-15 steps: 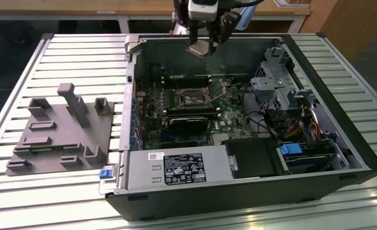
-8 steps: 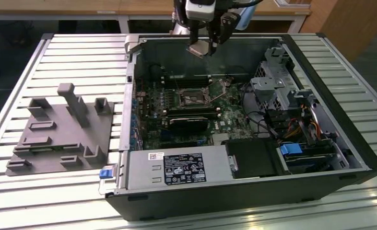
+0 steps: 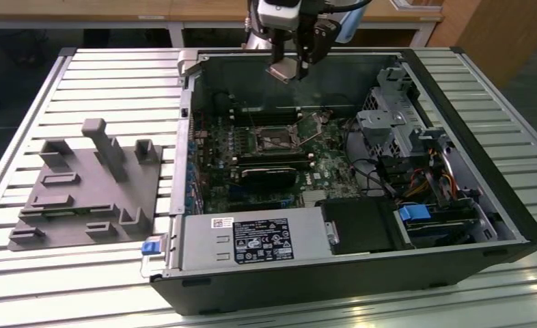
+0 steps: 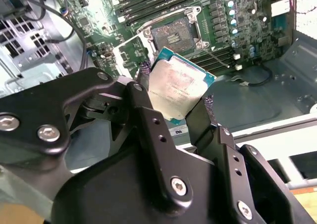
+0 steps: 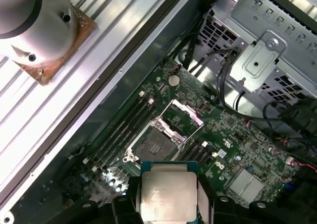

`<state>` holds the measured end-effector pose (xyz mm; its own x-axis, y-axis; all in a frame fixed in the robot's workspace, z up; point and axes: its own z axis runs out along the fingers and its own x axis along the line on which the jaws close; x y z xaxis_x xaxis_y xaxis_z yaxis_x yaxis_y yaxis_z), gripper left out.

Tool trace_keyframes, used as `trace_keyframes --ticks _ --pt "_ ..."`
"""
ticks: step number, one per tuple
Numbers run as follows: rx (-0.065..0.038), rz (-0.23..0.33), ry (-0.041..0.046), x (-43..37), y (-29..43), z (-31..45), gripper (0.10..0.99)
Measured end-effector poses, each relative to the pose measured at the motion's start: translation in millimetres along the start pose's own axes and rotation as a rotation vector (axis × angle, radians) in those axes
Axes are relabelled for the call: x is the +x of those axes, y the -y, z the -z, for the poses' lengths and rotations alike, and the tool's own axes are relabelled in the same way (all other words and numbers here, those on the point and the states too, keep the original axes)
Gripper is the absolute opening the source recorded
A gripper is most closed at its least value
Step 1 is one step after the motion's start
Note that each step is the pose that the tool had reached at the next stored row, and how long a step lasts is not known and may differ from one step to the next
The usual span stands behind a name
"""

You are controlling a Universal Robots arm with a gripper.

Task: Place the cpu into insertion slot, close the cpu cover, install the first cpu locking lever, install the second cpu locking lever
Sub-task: 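Place the cpu into insertion slot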

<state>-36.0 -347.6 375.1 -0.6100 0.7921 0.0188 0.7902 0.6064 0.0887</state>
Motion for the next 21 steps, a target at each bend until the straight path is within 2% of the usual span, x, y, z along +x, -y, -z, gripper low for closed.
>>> trace_keyframes --ticks 14,21 --pt "-0.003 -0.173 0.0154 0.1 0.1 -2.0 0.541" --pt "-0.004 -0.215 0.0192 0.6 -0.1 -5.6 0.541"
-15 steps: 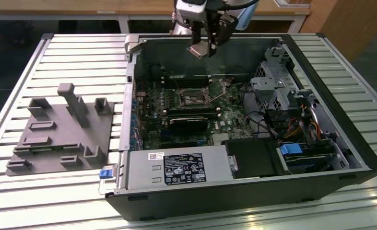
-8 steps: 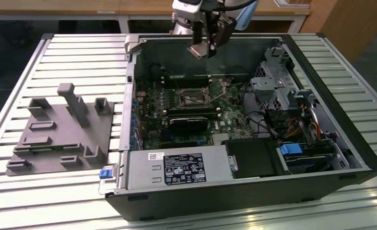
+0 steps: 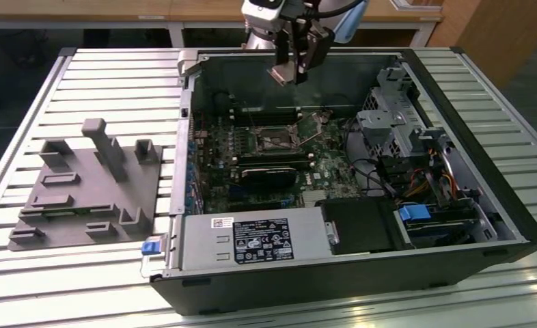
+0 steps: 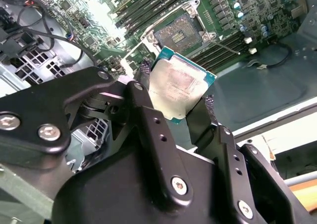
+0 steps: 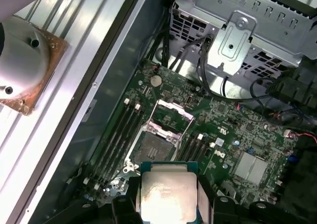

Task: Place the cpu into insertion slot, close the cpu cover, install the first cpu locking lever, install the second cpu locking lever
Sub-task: 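Place the cpu into insertion slot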

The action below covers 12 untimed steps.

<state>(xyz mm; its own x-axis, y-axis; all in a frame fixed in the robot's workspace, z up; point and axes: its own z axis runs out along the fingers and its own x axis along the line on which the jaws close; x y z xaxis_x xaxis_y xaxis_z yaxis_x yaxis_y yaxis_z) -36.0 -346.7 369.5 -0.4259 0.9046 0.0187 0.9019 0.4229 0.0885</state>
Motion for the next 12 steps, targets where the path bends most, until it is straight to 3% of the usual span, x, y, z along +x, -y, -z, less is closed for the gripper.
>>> trace_keyframes --ticks 12 --pt "0.0 -0.012 0.0017 0.1 0.6 -8.5 0.541"
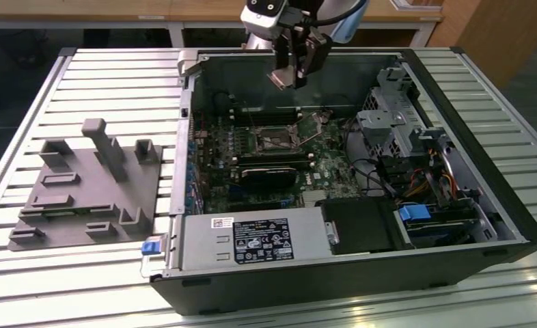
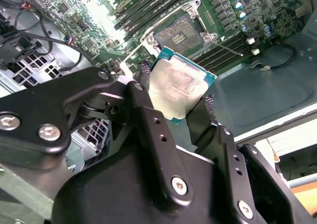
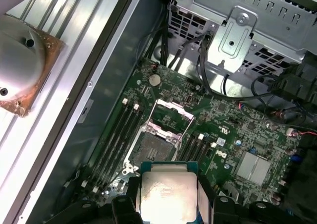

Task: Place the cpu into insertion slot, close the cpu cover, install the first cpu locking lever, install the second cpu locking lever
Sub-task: 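Place the cpu into insertion slot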

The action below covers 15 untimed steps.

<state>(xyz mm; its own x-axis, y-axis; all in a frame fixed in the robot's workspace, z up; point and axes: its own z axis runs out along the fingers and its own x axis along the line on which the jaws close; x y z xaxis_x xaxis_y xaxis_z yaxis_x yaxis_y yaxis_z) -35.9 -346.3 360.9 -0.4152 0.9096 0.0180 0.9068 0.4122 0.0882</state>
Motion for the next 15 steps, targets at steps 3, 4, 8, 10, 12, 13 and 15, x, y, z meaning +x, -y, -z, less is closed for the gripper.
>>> trace_keyframes --ticks 3,4,8,10,12,13,15 --pt "0.0 -0.003 0.0003 0.0 0.2 -1.8 0.541" --pt "0.0 -0.003 0.0003 0.0 0.2 -2.6 0.541" --pt "0.0 -0.007 0.0009 -0.1 0.5 -6.0 0.541" --pt "0.0 -0.009 0.0011 -0.1 0.7 -7.6 0.541" --pt "-0.001 -0.011 0.0016 -0.2 0.9 -9.4 0.541" --pt "-0.001 -0.012 0.0017 -0.2 0.9 -10.1 0.541" --pt "-0.001 -0.014 0.002 -0.2 1.0 -11.6 0.541"
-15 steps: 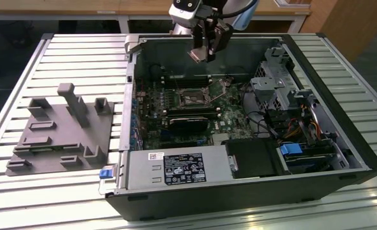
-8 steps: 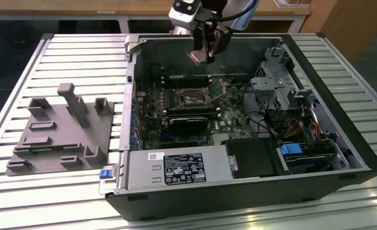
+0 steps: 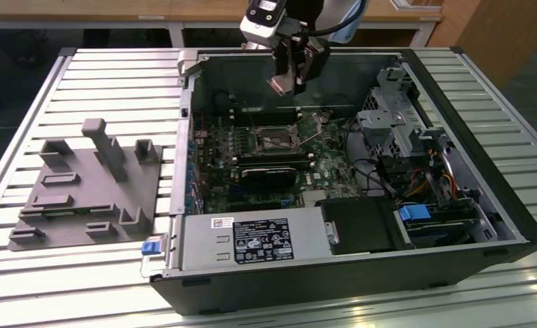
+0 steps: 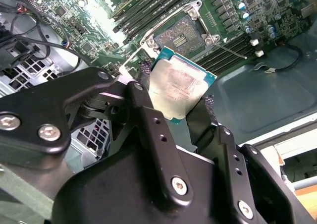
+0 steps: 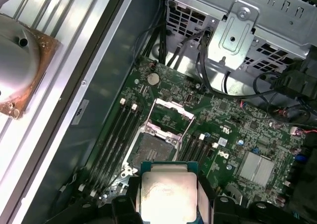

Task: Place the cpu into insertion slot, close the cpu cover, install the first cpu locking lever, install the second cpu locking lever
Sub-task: 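Place the cpu into insertion slot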

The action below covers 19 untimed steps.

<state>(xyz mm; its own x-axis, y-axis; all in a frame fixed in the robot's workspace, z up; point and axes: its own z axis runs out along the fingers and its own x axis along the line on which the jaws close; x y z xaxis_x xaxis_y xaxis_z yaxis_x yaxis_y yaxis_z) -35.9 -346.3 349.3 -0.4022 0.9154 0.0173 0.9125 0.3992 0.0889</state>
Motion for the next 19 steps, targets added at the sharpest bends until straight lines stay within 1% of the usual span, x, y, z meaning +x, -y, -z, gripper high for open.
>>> trace_keyframes --ticks 15,16,19 --pt "-0.001 -0.015 0.0019 -0.1 0.8 -8.6 0.541" --pt "-0.001 -0.015 0.0031 -0.1 0.9 -9.1 0.541" --pt "-0.007 -0.015 0.0105 -0.2 1.0 -10.8 0.541"
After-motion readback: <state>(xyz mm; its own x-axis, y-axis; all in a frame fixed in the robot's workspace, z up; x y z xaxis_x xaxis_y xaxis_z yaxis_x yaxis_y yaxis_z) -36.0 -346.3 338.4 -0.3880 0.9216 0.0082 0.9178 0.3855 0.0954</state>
